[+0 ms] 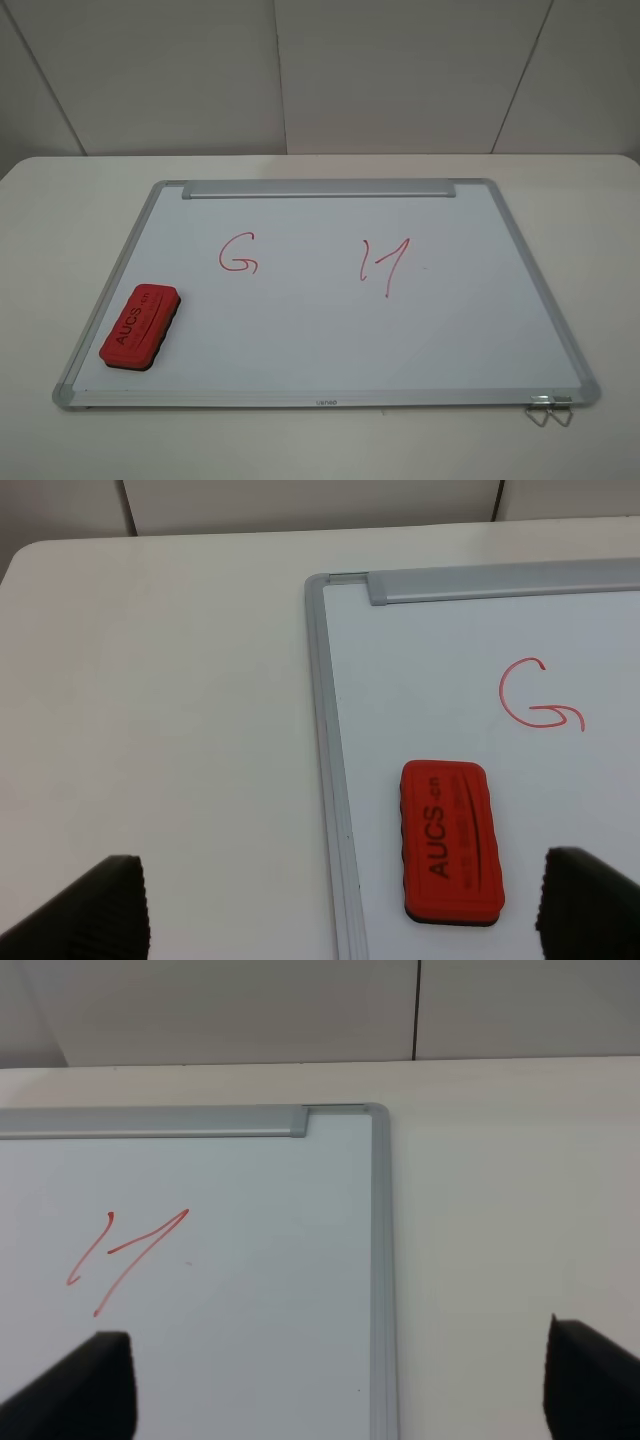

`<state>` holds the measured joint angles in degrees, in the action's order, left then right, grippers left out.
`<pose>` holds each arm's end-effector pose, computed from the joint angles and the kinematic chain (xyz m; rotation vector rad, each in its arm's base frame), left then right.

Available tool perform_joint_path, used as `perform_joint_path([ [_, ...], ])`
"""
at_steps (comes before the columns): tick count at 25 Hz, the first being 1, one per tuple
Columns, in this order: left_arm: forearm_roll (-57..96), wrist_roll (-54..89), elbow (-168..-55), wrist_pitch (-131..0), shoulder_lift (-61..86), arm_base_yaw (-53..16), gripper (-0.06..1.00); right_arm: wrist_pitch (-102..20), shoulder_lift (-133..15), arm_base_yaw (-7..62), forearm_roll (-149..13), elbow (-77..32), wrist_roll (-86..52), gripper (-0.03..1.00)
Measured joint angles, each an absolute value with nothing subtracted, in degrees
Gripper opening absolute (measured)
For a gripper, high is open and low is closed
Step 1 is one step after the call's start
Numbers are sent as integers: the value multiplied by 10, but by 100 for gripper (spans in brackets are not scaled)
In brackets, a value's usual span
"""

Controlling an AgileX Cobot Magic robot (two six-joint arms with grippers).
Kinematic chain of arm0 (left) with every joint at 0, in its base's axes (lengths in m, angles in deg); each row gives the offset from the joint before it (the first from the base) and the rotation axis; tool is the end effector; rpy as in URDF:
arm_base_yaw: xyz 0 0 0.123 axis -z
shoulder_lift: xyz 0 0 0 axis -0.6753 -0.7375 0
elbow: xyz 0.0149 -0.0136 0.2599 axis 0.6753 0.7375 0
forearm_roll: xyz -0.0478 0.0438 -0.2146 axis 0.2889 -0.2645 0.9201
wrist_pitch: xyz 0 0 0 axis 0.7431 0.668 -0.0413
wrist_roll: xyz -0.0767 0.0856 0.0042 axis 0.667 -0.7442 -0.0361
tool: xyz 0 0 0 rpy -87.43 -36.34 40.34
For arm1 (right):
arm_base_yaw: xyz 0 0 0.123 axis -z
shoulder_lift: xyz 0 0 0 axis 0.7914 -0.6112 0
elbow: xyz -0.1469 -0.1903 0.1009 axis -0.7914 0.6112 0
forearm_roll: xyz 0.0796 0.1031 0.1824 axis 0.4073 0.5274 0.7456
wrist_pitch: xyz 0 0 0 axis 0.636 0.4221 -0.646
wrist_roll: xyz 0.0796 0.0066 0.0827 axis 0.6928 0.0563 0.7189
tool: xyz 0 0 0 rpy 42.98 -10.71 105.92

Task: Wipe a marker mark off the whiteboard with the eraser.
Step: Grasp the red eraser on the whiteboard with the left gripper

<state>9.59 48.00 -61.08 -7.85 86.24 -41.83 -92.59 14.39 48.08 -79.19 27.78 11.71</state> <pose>0.0147 -0.0063 0.2537 0.0733 2.0398 -0.0453 0.0148 -0.0049 0.2583 0.0263 2.0189 0.0378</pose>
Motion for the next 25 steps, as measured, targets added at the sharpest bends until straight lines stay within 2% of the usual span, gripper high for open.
perform_joint_path([
  [7,96,480,-611,-78,862,-417,77,-926,144,481,-792,278,117,72],
  [16,89,506,-611,-78,862,-372,77,-926,144,481,-792,278,117,72],
  [25,89,507,-612,-79,856,-369,77,-926,144,481,-792,278,117,72],
])
